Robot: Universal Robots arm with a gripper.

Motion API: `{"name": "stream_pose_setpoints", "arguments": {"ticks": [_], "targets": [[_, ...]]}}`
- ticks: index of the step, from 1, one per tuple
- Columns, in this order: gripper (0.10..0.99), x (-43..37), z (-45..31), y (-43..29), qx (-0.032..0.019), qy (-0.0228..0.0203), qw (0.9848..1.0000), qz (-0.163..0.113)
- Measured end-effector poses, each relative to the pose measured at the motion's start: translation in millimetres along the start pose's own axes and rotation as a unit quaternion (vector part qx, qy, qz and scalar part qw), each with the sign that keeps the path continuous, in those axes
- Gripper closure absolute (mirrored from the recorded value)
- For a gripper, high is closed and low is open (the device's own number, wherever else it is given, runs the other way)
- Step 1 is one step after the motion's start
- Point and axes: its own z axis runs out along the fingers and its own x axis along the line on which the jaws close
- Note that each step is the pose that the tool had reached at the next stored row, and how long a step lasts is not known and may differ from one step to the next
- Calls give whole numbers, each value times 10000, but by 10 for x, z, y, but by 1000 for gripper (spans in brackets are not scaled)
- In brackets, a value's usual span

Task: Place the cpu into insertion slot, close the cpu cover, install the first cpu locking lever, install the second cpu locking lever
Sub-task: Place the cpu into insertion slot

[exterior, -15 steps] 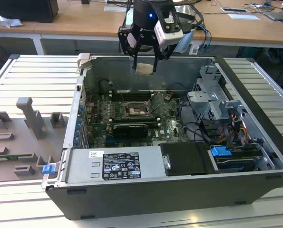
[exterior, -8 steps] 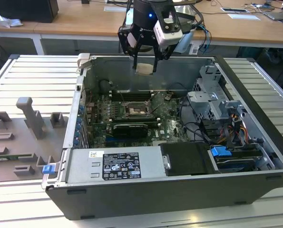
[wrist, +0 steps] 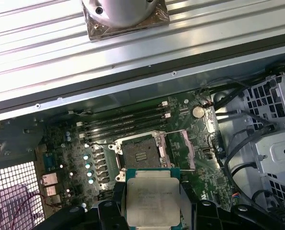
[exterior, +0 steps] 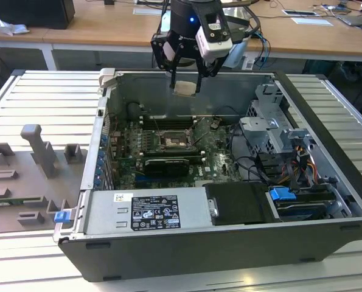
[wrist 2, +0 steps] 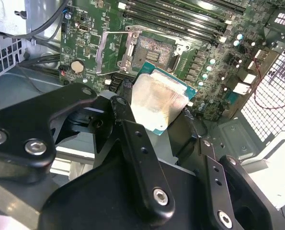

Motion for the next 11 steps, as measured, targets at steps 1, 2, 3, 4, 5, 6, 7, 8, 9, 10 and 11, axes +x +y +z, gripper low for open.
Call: {"name": "stream_pose_setpoints", "arguments": {"ticks": [1, 2, 3, 4, 5, 6, 7, 8, 9, 10, 11], "targets": [[545, 0, 0, 0, -1, -3, 10000, 31], [545, 0, 0, 0, -1, -4, 10000, 47], [545, 0, 0, 0, -1, -5, 10000, 60], [545, 0, 0, 0, -2, -8, 10000, 82], [545, 0, 0, 0, -2, -10, 9999, 111], [545, 0, 0, 0, -3, -11, 9999, 127], [545, 0, 0, 0, -3, -13, 9999, 142], [545, 0, 0, 0, -3, -15, 9999, 165], [545, 0, 0, 0, -4, -16, 9998, 182], [545, 0, 0, 0, -4, -18, 9998, 199], [545, 0, 0, 0, -4, -20, 9998, 218]]}}
